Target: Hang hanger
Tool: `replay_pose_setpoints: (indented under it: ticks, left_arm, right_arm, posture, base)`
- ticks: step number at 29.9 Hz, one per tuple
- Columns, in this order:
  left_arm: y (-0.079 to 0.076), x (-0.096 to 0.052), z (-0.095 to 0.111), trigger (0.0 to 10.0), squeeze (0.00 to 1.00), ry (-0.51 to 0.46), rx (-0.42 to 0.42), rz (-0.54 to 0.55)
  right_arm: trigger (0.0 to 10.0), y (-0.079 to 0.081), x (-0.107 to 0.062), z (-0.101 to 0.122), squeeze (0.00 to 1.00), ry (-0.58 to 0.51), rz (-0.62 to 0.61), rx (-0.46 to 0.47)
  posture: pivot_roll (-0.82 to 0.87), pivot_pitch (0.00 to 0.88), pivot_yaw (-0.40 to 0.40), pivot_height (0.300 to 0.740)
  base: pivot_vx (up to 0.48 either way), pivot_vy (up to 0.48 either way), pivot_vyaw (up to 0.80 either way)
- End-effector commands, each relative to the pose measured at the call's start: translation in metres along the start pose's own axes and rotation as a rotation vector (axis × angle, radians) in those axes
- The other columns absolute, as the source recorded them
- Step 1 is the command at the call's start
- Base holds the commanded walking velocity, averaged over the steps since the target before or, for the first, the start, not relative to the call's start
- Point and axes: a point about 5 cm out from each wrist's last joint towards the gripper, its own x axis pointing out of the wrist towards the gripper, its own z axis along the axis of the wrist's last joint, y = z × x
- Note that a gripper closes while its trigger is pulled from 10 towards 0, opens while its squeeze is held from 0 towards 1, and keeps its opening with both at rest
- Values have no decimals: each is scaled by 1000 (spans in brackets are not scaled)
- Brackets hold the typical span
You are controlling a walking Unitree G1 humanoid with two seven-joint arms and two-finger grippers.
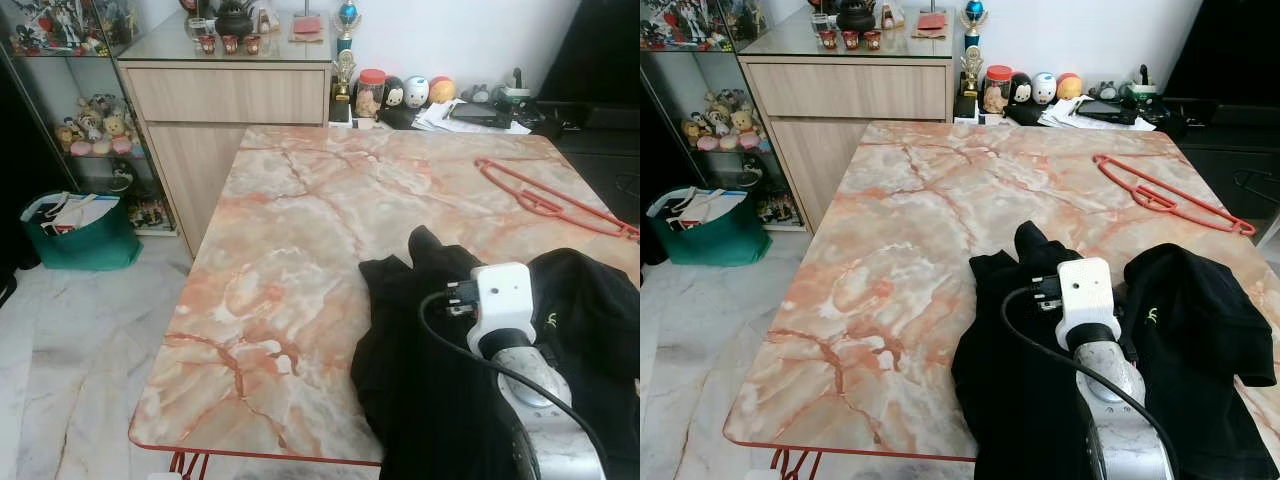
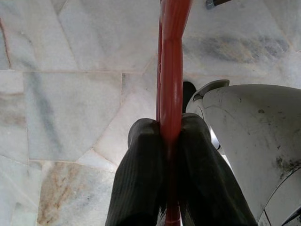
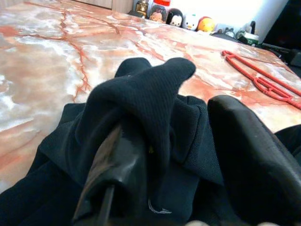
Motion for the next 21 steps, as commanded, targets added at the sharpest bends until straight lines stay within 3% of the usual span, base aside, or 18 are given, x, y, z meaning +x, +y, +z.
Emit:
replay_pose_setpoints:
  ticks: [1, 9, 21]
  left_arm:
    - [-7, -1, -9, 10000, 0, 41, 0, -26]
    - [-9, -1, -9, 10000, 0, 41, 1, -31]
    - [-9, -1, -10, 10000, 0, 44, 15, -36]
  right_arm:
    - [10000, -1, -2, 2, 1000, 0, -2, 8]
    - [10000, -3, -4, 2, 1000, -8, -12, 5]
    - [10000, -7, -24, -11, 1000, 33, -15, -1]
  posture:
    - [14, 0, -39, 740]
    - [14, 0, -39, 740]
    - [8, 0, -34, 740]
  base:
    - [0, 0, 0]
    - [0, 0, 0]
    - [0, 0, 0]
